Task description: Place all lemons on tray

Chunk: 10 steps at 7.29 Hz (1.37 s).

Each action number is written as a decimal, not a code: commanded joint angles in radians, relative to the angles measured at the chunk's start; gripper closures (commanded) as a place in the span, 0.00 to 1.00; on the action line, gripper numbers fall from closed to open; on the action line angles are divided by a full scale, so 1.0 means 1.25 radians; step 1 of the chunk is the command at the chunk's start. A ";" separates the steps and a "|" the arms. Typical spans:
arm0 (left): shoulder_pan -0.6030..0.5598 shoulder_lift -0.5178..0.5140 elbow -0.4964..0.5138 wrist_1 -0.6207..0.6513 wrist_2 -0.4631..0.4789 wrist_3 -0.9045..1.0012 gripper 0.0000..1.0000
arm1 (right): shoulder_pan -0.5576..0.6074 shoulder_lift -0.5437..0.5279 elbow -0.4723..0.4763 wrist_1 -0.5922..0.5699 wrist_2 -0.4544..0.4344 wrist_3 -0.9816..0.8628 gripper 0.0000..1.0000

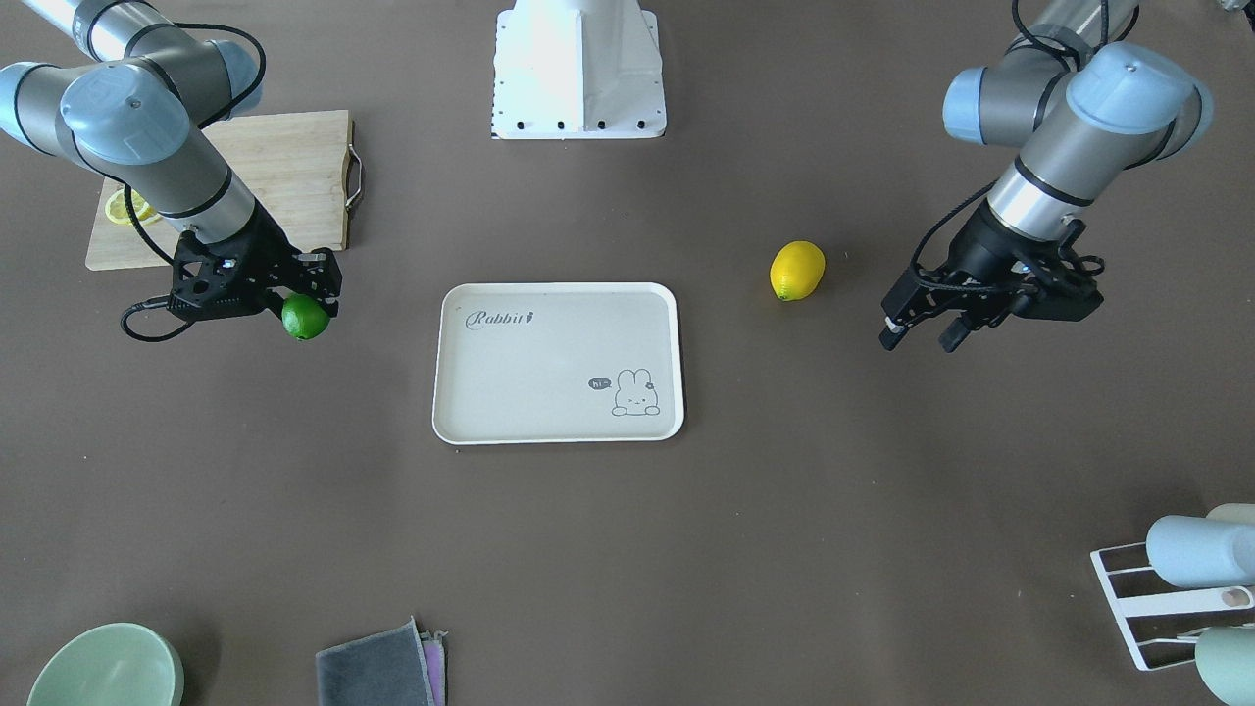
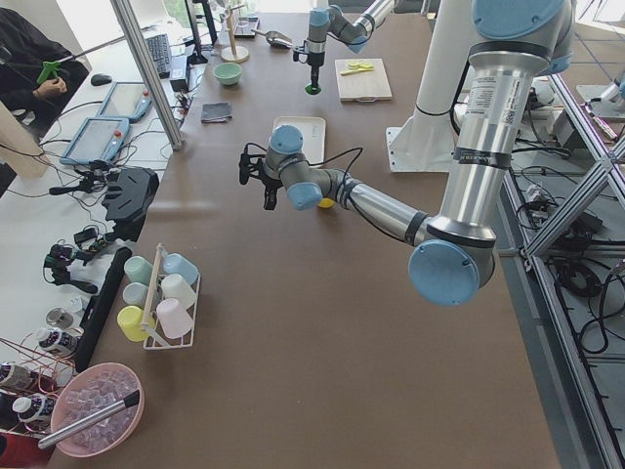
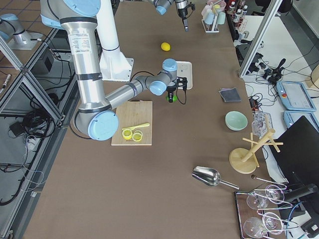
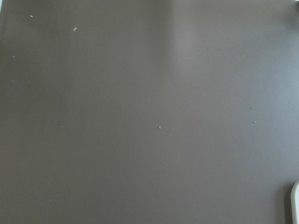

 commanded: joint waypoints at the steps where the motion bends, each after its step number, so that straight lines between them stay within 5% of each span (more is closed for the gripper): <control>1: 0.092 0.001 -0.023 0.002 0.076 0.076 0.18 | 0.016 0.059 0.004 -0.056 0.013 0.000 1.00; 3: 0.162 0.019 -0.043 0.006 0.164 0.171 0.04 | 0.015 0.089 0.013 -0.090 0.011 0.000 1.00; 4: 0.194 0.056 -0.065 0.002 0.239 0.261 0.03 | 0.015 0.087 0.025 -0.094 0.011 0.000 1.00; 7: 0.293 0.065 -0.124 -0.002 0.296 0.279 0.02 | 0.016 0.093 0.080 -0.176 0.007 0.000 1.00; 10: 0.357 0.034 -0.089 -0.003 0.340 0.290 0.02 | 0.016 0.093 0.122 -0.230 0.011 0.001 1.00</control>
